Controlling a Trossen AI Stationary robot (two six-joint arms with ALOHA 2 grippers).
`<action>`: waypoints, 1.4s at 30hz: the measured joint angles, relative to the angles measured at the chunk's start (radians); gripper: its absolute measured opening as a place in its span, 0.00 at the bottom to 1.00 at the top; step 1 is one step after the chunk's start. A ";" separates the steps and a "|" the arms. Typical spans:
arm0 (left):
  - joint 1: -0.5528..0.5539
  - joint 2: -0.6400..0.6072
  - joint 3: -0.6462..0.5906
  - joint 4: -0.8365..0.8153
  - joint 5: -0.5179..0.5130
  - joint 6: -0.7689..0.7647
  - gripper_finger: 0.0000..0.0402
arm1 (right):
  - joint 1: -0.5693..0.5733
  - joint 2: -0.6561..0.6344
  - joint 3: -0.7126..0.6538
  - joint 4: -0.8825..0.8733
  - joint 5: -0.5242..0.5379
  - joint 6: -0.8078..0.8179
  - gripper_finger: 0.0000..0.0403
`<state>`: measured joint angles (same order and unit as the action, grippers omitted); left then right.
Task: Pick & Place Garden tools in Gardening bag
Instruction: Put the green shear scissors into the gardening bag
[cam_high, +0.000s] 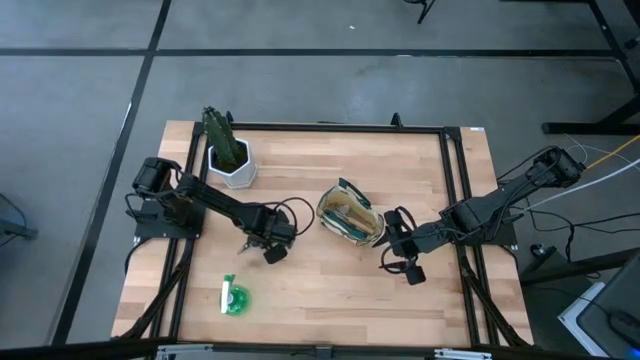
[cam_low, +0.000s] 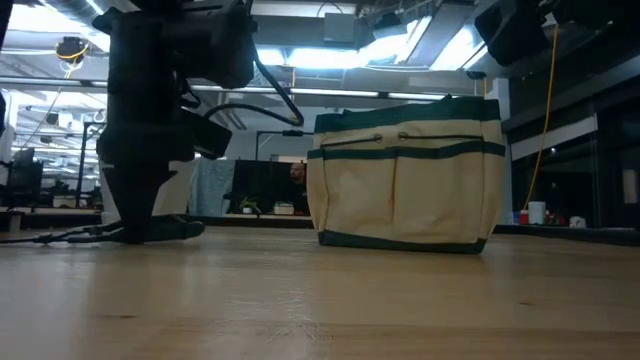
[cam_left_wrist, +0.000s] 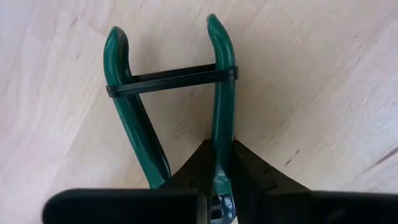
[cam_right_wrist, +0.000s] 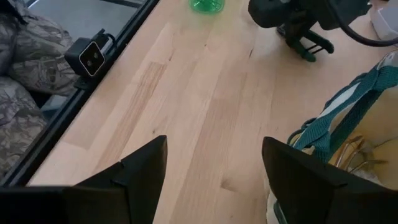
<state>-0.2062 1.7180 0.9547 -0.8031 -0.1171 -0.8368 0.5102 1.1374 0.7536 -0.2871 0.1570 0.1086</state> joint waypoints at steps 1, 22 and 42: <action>-0.002 0.001 0.004 0.000 -0.005 0.007 0.06 | 0.000 0.000 0.000 0.000 0.000 0.007 0.66; -0.127 -0.167 0.084 0.025 -0.221 0.100 0.06 | -0.098 -0.401 -0.084 -0.013 -0.101 -0.123 0.66; -0.250 -0.348 0.084 0.132 -0.399 0.334 0.06 | -0.250 -0.858 -0.627 0.333 -0.106 -0.169 0.66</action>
<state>-0.4566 1.3695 1.0386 -0.6716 -0.5161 -0.5033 0.2600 0.2796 0.1262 0.0462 0.0510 -0.0601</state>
